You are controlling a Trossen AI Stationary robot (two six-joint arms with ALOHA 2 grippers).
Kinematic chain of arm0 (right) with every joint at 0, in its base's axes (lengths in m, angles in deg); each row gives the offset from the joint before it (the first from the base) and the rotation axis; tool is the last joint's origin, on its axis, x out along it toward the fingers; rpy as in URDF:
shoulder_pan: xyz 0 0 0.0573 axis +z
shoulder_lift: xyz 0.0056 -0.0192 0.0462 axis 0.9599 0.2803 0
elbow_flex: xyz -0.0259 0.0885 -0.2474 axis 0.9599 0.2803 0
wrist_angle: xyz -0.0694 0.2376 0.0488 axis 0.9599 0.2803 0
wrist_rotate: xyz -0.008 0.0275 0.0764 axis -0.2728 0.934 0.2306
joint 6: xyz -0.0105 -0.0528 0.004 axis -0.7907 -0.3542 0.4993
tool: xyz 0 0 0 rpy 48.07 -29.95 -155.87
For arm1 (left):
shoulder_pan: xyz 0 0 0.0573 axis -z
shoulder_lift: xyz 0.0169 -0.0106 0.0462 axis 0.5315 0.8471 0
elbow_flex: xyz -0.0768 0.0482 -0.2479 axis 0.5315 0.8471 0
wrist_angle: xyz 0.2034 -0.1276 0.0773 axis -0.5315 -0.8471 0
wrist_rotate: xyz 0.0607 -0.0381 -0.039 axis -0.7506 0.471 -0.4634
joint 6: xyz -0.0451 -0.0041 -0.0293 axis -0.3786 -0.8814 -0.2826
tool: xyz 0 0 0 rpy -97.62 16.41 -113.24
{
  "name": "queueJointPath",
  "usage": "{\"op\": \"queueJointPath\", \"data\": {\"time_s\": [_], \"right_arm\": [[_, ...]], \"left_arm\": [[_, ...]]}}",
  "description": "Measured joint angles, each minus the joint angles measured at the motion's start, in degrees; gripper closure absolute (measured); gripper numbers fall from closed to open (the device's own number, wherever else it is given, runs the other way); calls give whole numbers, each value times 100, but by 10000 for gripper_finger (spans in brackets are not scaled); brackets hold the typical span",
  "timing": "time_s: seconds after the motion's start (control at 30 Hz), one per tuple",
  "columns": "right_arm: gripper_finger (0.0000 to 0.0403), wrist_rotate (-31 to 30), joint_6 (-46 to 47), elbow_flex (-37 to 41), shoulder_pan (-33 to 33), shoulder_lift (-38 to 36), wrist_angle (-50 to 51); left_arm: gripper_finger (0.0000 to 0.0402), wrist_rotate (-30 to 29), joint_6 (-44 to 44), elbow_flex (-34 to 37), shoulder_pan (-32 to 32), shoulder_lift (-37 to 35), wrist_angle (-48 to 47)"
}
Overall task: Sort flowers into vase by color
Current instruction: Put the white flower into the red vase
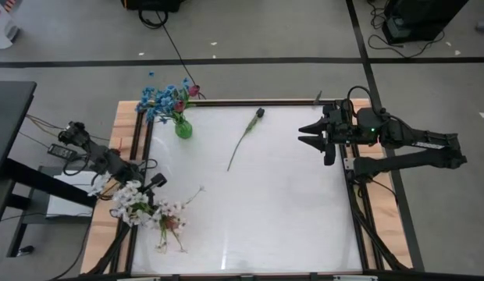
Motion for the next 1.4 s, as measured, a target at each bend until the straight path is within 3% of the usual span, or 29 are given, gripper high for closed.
{"op": "queueJointPath", "data": {"time_s": [0.13, 0.27, 0.4, 0.6, 0.73, 1.4], "right_arm": [[243, -1, 0, 0, 0, 0, 0], [243, -1, 0, 0, 0, 0, 0], [243, -2, 0, 0, 0, 0, 0], [243, -1, 0, 0, -1, 0, -2], [243, -1, 0, 0, -1, 0, -1], [243, -1, 0, 0, -1, 0, 0]], "left_arm": [[364, 0, 2, 0, 0, 0, -228], [333, -1, 206, 0, 60, 0, -255], [267, 0, 237, 0, 208, 4, -250], [154, -66, -427, -56, 260, 161, -226], [110, -107, -504, -404, 259, 470, -666], [100, -472, -5, -3492, 258, 2006, -3896]]}}
